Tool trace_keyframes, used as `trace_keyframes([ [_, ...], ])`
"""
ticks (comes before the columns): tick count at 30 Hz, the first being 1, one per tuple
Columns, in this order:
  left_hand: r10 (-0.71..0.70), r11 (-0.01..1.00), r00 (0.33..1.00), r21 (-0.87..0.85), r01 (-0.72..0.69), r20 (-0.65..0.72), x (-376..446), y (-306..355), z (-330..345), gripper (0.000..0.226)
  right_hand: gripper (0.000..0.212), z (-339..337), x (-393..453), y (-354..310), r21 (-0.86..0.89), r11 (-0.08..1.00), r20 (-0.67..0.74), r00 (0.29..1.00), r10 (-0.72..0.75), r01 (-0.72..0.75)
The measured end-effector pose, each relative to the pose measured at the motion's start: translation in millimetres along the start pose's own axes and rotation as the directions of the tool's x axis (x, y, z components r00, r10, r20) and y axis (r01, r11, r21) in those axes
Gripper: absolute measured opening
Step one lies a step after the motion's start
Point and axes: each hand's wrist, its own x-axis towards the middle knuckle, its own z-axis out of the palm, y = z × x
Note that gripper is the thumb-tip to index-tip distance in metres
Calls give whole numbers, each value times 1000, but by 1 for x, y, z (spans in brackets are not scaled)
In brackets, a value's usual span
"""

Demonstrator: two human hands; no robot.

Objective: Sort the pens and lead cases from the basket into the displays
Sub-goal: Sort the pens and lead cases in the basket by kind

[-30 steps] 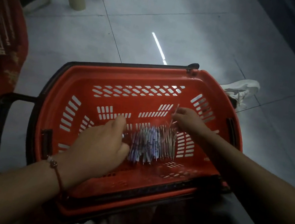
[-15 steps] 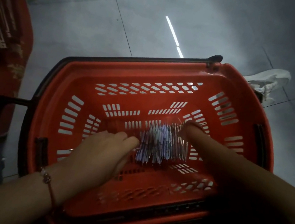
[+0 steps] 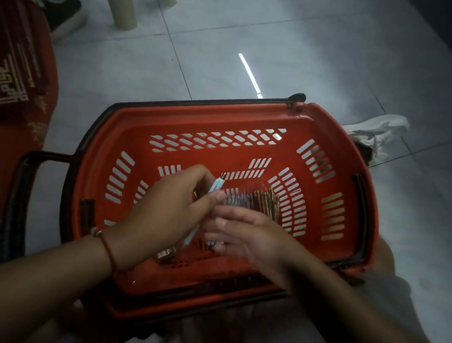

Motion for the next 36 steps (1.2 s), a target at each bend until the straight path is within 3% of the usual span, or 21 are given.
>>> trace_keyframes([
  [4, -35, 994, 999, -107, 32, -32, -5, 7, -4, 14, 19, 7, -7, -2, 22, 994, -96, 990, -104, 107],
  [6, -8, 997, 999, -83, 5, -39, -10, 7, -6, 14, 29, 6, -9, -6, 62, 995, -62, 996, -69, 73],
  [10, 245, 949, 968, 193, -251, 55, -21, 7, -11, 9, 52, 2, -7, -15, 233, 969, 55, 996, 69, -80],
  [12, 365, 873, 922, 296, -388, 132, -23, 5, -14, 16, 41, -2, 0, -18, 212, 973, 4, 995, 97, -95],
  [14, 386, 818, 896, 368, -442, 219, -23, 1, -14, 27, 22, -6, 9, -19, 152, 983, -80, 990, 116, -103],
  [17, 320, 785, 896, 442, -433, 309, -26, -8, -11, 37, 8, -22, 28, -17, -19, 993, -179, 978, 110, -116],
  [20, 210, 771, 913, 516, -374, 349, -30, -21, -8, 37, 21, -40, 56, -11, -365, 918, -322, 946, 33, -156],
  [22, 123, 764, 923, 559, -322, 365, -32, -28, -5, 41, 21, -52, 75, -4, -475, 856, -394, 919, -3, -201],
  [25, 15, 757, 927, 602, -255, 374, -34, -40, 0, 53, 18, -71, 103, 14, -560, 774, -471, 882, -6, -294],
  [30, -88, 733, 927, 654, -188, 364, -35, -57, 12, 65, 25, -92, 151, 40, -713, 508, -526, 847, 69, -484],
  [34, -172, 754, 905, 644, -133, 388, -35, -69, 16, 68, 25, -101, 177, 60, -767, 369, -495, 850, 179, -524],
  [36, -200, 760, 890, 638, -122, 409, -34, -72, 16, 67, 21, -99, 181, 64, -764, 357, -481, 843, 238, -537],
])
